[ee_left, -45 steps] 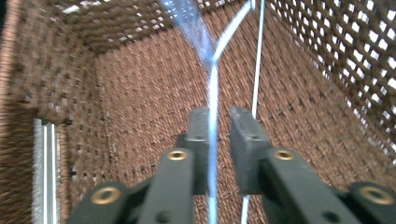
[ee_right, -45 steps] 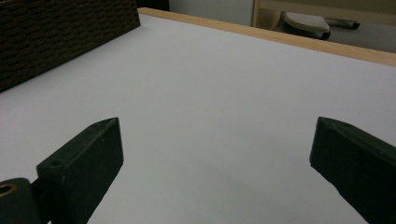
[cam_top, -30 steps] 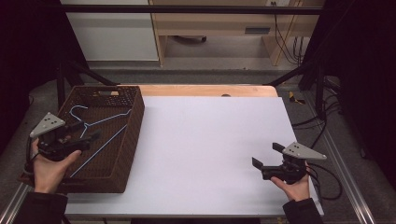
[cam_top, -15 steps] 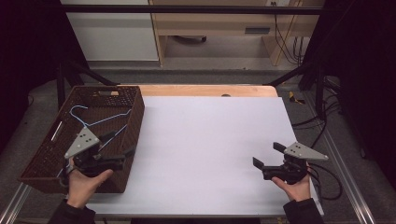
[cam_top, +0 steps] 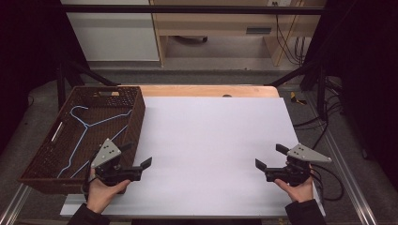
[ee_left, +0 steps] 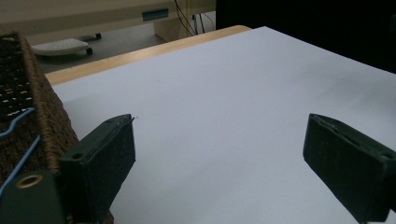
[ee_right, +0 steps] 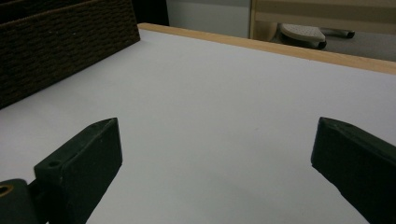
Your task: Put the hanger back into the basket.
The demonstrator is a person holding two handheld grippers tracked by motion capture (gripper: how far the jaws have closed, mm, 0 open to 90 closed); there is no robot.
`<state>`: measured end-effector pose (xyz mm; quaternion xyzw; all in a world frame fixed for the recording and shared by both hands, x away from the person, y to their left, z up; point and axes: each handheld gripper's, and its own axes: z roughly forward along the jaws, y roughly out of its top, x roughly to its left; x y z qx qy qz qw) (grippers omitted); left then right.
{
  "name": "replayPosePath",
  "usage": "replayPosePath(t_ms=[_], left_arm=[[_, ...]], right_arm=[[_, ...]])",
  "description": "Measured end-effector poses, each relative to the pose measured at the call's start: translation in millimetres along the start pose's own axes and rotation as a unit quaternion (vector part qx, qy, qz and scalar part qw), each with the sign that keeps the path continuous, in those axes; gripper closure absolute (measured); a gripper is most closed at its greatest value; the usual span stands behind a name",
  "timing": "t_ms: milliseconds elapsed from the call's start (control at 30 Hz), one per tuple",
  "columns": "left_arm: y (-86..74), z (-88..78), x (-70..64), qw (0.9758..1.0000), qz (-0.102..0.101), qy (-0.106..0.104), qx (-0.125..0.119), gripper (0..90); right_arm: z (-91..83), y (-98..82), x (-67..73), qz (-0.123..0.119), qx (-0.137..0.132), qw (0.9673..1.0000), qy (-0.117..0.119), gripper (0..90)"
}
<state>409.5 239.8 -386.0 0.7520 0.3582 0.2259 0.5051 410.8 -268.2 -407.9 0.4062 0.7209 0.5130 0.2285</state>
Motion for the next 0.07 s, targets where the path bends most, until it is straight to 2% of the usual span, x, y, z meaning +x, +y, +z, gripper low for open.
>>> replayPosePath(t_ms=[67], left_arm=[[-1.5, 1.1, -0.6, 1.0000, 0.003, 0.000, 0.001, 8.9]], right_arm=[[-0.5, -0.2, 0.0, 0.003, 0.000, 1.0000, -0.001, 2.4]])
